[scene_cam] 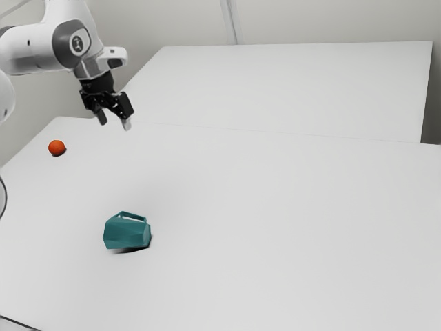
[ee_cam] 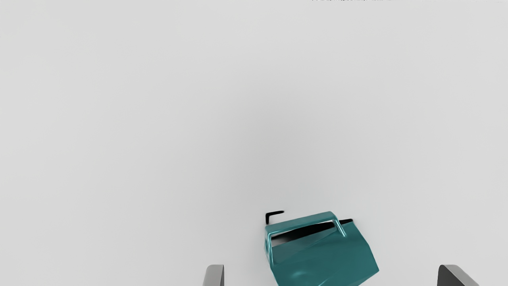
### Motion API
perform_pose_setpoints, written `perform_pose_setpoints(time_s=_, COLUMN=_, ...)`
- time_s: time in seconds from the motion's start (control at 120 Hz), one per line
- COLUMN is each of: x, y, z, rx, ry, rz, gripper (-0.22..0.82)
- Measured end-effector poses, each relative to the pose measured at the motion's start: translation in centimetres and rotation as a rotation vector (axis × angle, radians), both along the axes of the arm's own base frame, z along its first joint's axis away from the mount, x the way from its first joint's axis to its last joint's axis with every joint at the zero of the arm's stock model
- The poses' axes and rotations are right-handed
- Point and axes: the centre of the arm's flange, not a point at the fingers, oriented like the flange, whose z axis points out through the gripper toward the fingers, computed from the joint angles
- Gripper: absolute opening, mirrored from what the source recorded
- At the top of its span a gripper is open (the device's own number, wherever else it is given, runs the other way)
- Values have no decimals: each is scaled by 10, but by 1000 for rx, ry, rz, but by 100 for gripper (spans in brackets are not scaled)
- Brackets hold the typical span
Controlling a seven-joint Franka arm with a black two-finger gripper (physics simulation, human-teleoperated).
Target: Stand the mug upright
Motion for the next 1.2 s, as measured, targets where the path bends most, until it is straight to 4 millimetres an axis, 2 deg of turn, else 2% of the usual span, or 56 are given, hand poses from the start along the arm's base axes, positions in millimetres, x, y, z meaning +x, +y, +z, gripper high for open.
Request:
perform_pose_setpoints(time_s=0.125, x=-4, y=14, z=0, rx=-11, ry=-27, rz=28, gripper=59)
perform_pose_setpoints(time_s=0.167, x=-11, y=19, z=-2, rx=-20, ry=-29, rz=38, gripper=58)
perform_pose_setpoints(time_s=0.292, x=-66, y=34, z=-22, rx=-85, ry=-67, rz=71, gripper=58)
perform_pose_setpoints(time_s=0.375, x=-104, y=54, z=-43, rx=-145, ry=-122, rz=136, gripper=58)
perform_pose_setpoints(time_s=0.483, x=-137, y=72, z=-72, rx=-285, ry=-187, rz=236, gripper=58)
perform_pose_setpoints(time_s=0.667, x=-161, y=84, z=-125, rx=-494, ry=-295, rz=314, gripper=57)
perform_pose_setpoints(time_s=0.817, x=-186, y=96, z=-162, rx=-542, ry=-346, rz=296, gripper=57)
perform_pose_setpoints(time_s=1.0, x=-201, y=95, z=-194, rx=-514, ry=-373, rz=178, gripper=57)
perform_pose_setpoints(time_s=1.2, x=-223, y=93, z=-218, rx=-492, ry=-390, rz=73, gripper=57)
